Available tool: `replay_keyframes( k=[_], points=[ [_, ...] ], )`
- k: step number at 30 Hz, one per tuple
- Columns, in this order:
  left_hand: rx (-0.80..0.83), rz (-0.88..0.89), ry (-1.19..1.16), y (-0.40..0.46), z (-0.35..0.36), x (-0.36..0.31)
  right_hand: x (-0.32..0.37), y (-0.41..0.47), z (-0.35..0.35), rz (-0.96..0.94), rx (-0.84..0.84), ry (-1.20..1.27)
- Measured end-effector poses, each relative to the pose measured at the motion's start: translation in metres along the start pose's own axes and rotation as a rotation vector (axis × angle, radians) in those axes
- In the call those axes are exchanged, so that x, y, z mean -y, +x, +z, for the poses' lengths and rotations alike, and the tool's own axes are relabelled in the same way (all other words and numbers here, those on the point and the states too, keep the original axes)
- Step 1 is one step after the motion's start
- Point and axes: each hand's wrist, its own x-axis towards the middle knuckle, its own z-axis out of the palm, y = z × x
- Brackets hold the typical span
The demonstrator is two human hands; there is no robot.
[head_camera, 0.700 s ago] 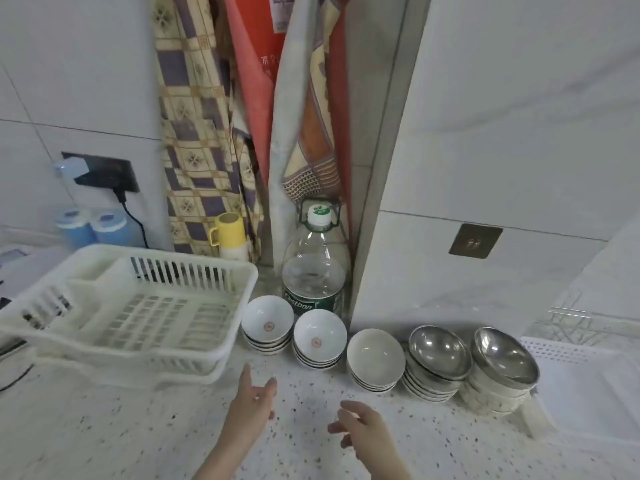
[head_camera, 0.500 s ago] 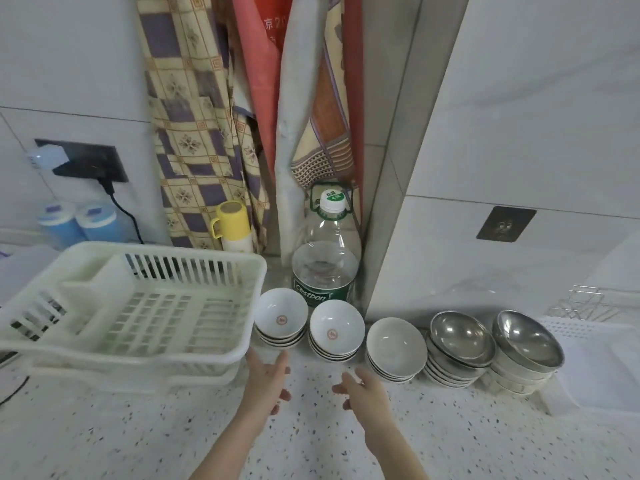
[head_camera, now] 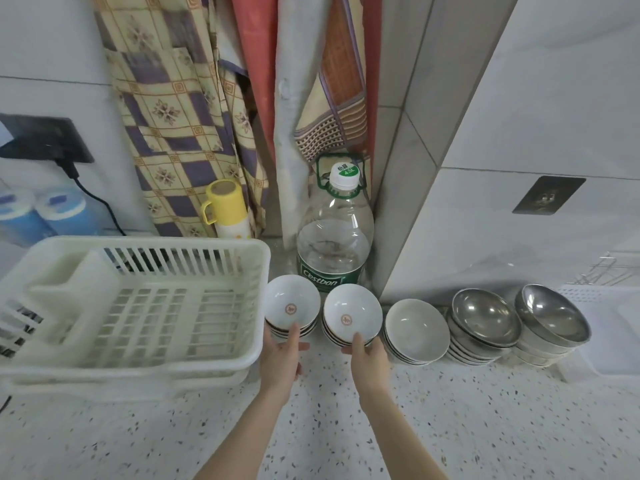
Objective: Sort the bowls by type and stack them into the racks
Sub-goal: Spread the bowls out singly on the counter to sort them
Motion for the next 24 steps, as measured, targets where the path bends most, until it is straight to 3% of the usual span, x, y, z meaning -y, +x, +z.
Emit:
replay_keyframes(
  k=[6, 13, 24],
  points=[
    [-0.007, -0.075, -0.128, 0.010, 0.000, -0.004, -0.001, 0.005, 0.011, 0.009, -0.131, 0.092],
    [0.027, -0.076, -0.162, 0.013, 0.002, -0.015, 0.005, 0.009, 0.018, 0.056, -0.160, 0.134],
    [0.063, -0.089, -0.222, 0.017, -0.001, -0.007, 0.018, -0.004, 0.015, -0.119, -0.229, 0.093]
  ],
)
